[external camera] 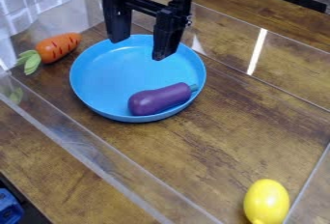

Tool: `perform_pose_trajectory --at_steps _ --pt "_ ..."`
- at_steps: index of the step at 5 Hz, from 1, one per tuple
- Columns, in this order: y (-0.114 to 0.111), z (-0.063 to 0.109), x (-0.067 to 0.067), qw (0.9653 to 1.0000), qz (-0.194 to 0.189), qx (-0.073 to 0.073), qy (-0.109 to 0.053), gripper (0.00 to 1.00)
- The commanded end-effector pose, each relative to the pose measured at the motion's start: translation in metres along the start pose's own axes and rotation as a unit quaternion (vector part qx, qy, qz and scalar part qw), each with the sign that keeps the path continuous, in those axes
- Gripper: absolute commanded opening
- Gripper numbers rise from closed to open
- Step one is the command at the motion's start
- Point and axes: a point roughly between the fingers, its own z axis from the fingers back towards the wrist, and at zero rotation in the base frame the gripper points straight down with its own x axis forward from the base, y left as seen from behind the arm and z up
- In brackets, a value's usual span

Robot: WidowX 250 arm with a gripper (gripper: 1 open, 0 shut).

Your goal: Put the carrot on the blue tray

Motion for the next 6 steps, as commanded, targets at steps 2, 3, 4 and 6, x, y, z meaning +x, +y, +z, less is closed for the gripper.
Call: perform_pose_trajectory --at_steps 2,3,4,6 --pt "-0.005 -0.015 0.005 0.9994 0.034 -0.004 0.012 1.00" --pt "0.001 -0.014 0.006 0.9989 0.045 -0.005 0.017 1.00" --pt "0.005 -0.013 0.006 0.9982 0.056 -0.007 0.022 1.00" --pt "0.024 -0.025 0.006 0.9927 0.116 -0.014 0.029 1.00"
